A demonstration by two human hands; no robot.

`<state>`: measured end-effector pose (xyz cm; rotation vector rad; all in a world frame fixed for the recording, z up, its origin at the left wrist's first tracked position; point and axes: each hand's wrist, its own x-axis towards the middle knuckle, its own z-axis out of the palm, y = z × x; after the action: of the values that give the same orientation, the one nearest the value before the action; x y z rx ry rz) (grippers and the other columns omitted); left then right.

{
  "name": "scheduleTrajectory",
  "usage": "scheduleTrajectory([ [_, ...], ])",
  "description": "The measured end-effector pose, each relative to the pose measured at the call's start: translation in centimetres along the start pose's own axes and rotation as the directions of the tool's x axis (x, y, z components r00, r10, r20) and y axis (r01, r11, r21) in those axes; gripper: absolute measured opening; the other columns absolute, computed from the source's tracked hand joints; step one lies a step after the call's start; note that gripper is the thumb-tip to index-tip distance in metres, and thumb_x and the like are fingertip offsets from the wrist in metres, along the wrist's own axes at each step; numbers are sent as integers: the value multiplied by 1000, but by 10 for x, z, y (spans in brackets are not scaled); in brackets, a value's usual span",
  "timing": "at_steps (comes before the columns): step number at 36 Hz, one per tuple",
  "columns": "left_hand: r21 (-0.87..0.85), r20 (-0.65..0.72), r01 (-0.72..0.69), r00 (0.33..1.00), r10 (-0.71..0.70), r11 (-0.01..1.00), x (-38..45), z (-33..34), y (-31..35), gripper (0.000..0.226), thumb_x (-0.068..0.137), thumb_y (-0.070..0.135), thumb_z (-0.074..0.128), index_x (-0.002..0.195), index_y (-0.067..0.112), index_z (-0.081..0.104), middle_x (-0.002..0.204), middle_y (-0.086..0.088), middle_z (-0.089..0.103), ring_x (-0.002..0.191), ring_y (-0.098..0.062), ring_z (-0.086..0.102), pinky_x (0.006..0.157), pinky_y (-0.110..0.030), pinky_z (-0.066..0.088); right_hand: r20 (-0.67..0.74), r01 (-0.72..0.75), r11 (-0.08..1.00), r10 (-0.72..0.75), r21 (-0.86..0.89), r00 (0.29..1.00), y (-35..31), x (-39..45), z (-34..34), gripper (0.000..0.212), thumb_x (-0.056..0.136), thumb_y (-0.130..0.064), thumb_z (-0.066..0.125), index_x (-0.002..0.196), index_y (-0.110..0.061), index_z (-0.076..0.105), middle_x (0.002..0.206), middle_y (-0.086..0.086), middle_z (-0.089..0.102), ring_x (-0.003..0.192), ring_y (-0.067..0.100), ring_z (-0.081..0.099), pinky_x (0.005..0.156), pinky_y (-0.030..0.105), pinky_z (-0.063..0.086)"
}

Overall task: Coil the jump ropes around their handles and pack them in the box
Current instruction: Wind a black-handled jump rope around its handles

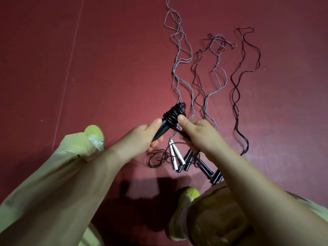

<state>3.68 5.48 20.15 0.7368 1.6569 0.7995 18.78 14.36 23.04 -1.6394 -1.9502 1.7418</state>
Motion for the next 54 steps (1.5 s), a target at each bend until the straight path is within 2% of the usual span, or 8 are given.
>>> scheduleTrajectory([
  [6, 115, -70, -11, 997, 19, 993, 3, -2, -2, 57, 75, 68, 32, 73, 19, 62, 62, 5, 53, 60, -16, 49, 71, -33, 41, -41, 31, 999, -32, -33, 999, 6, 3, 3, 57, 95, -55, 44, 56, -15, 57, 51, 4, 43, 45, 17, 35, 56, 33, 31],
  [16, 405, -126, -60, 985, 121, 912, -5, -6, 3, 31, 89, 52, 52, 84, 22, 58, 72, 4, 54, 70, -17, 49, 63, -33, 36, 125, -114, 987, 99, 114, 987, -1, -4, 5, 72, 88, -73, 32, 78, -9, 62, 62, 7, 48, 39, 10, 34, 41, 21, 27],
  [23, 503, -107, -114, 975, 193, 857, -11, -6, 8, 28, 82, 52, 61, 86, 25, 57, 77, 6, 57, 75, -16, 53, 67, -34, 40, 22, -115, 987, 113, 108, 993, 1, 0, 7, 58, 90, -60, 47, 83, -7, 70, 68, 3, 64, 50, 9, 50, 48, 19, 36],
  [28, 357, 27, -51, 999, 44, 933, -8, -14, 7, 45, 68, 60, 67, 83, 19, 59, 67, 2, 63, 63, -14, 56, 64, -35, 41, -19, 14, 998, -13, 64, 1000, 2, -3, 6, 65, 87, -58, 52, 73, 3, 65, 50, 2, 46, 45, 12, 38, 53, 25, 31],
  [31, 56, 210, 20, 977, -31, 998, -13, -12, 13, 61, 69, 62, 62, 92, 5, 64, 89, -18, 71, 77, -21, 63, 73, -38, 48, -18, 86, 994, -85, 62, 996, 0, -3, 6, 68, 72, -65, 51, 71, 2, 63, 60, 7, 44, 58, 17, 38, 63, 33, 31],
  [38, -395, 599, 422, 792, -119, 816, -19, -9, 23, 73, 74, 66, 34, 83, 3, 70, 75, -18, 67, 70, -33, 66, 77, -40, 48, 9, 201, 958, -207, 204, 978, -6, -5, -1, 40, 82, -46, 50, 68, -9, 52, 50, -7, 33, 50, 15, 27, 48, 27, 20],
  [45, -414, 568, 434, 810, -146, 800, -18, -6, 23, 67, 92, 61, 21, 76, 10, 61, 61, -6, 53, 55, -21, 50, 60, -30, 43, 103, 90, 988, -103, 124, 989, -5, -2, -3, 54, 94, -57, 44, 71, -11, 60, 56, 3, 50, 51, 20, 40, 46, 25, 29],
  [54, -239, 207, 205, 966, -156, 949, -10, 3, 13, 53, 99, 50, 29, 78, 12, 59, 59, -3, 54, 51, -17, 48, 53, -26, 37, 99, -37, 988, 52, -148, 994, -2, -6, -4, 66, 98, -61, 22, 54, -16, 41, 41, -5, 40, 52, 21, 50, 59, 29, 37],
])
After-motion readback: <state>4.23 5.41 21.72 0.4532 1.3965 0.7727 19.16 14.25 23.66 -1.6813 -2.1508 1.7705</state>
